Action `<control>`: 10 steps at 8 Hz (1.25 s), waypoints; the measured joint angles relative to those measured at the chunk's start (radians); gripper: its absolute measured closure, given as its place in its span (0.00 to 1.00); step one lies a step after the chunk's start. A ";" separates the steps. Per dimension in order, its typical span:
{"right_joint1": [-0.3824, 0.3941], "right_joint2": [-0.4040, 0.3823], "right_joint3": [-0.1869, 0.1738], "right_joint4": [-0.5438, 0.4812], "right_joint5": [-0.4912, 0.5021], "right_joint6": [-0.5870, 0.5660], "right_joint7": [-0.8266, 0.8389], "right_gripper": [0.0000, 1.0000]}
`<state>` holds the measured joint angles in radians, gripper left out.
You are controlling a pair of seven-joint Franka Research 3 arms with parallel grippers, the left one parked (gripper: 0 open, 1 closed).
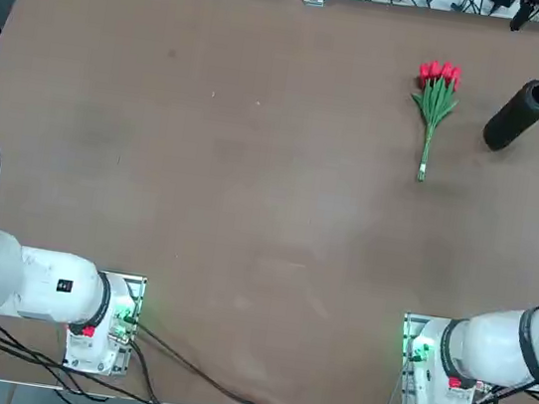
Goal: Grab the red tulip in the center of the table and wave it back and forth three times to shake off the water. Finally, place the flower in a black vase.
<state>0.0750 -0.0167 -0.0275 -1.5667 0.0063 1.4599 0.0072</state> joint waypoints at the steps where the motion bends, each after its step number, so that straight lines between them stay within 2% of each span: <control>1: -0.002 0.003 -0.002 0.000 0.000 -0.051 0.000 0.00; 3: -0.006 0.035 -0.005 -0.007 0.002 -0.277 0.000 0.00; 4: -0.006 0.068 -0.006 -0.016 0.013 -0.356 0.000 0.00; 5: -0.006 0.110 -0.006 -0.032 0.034 -0.388 0.000 0.00; 8: -0.010 0.321 -0.012 -0.051 0.139 -0.388 0.003 0.00; 10: -0.025 0.494 -0.015 -0.040 0.158 -0.281 0.003 0.00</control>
<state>0.0501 0.4774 -0.0427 -1.6064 0.1639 1.1787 0.0102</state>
